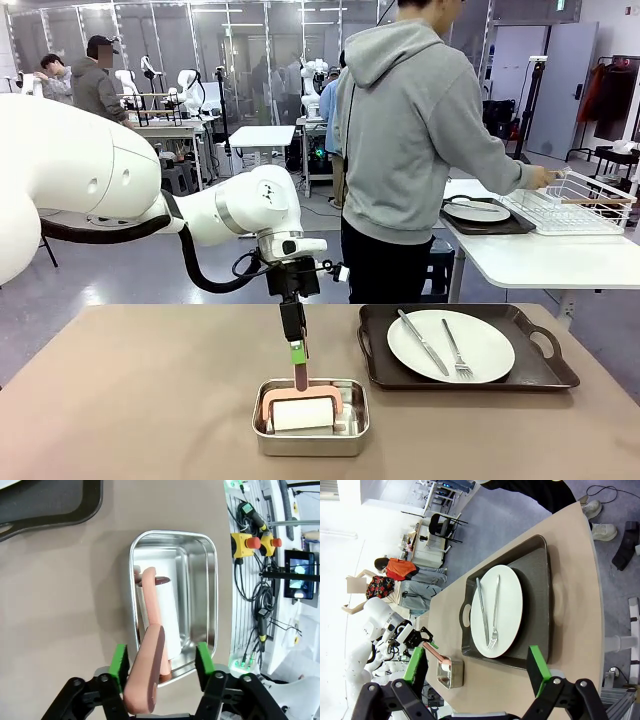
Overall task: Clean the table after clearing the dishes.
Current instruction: When the left (or right) Handle tray is removed, use the left hand (or right hand) to clean the left (or right) side of the table with the Lint Roller.
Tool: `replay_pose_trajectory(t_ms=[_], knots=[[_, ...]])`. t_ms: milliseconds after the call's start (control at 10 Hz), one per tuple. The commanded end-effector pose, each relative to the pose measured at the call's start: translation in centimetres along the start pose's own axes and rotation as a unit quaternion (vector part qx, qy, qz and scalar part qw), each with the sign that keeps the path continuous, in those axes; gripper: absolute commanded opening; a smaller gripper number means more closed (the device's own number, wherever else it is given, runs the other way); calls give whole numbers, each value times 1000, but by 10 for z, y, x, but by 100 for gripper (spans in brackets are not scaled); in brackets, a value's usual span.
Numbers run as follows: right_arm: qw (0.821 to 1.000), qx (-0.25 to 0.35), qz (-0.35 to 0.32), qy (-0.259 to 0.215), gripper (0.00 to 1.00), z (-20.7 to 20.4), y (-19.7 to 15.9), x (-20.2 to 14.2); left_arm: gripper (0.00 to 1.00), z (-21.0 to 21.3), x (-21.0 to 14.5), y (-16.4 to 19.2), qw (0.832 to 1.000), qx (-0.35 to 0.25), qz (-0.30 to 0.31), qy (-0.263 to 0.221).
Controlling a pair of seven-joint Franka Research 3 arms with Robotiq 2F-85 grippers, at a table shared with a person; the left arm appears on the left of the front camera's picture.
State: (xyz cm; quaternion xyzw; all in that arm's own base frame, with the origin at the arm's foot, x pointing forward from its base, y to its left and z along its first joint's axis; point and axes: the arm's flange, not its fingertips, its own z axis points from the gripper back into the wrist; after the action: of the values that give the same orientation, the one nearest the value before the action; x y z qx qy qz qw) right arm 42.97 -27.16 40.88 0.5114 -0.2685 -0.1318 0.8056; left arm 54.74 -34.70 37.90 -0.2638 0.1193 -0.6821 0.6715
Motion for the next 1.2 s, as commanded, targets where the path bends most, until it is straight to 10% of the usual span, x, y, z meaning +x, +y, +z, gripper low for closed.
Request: replay_pose_trajectory(t_ms=[0,500,1100], knots=[[1000,3,1,0,100,1,3,-2,50,7,5,-2,1000,-6,8,18],[1000,3,1,0,100,1,3,-2,2,7,6,-2,1000,-10,12,22],[1000,3,1,0,100,1,3,-2,4,68,13,-73,999,31,37,23]])
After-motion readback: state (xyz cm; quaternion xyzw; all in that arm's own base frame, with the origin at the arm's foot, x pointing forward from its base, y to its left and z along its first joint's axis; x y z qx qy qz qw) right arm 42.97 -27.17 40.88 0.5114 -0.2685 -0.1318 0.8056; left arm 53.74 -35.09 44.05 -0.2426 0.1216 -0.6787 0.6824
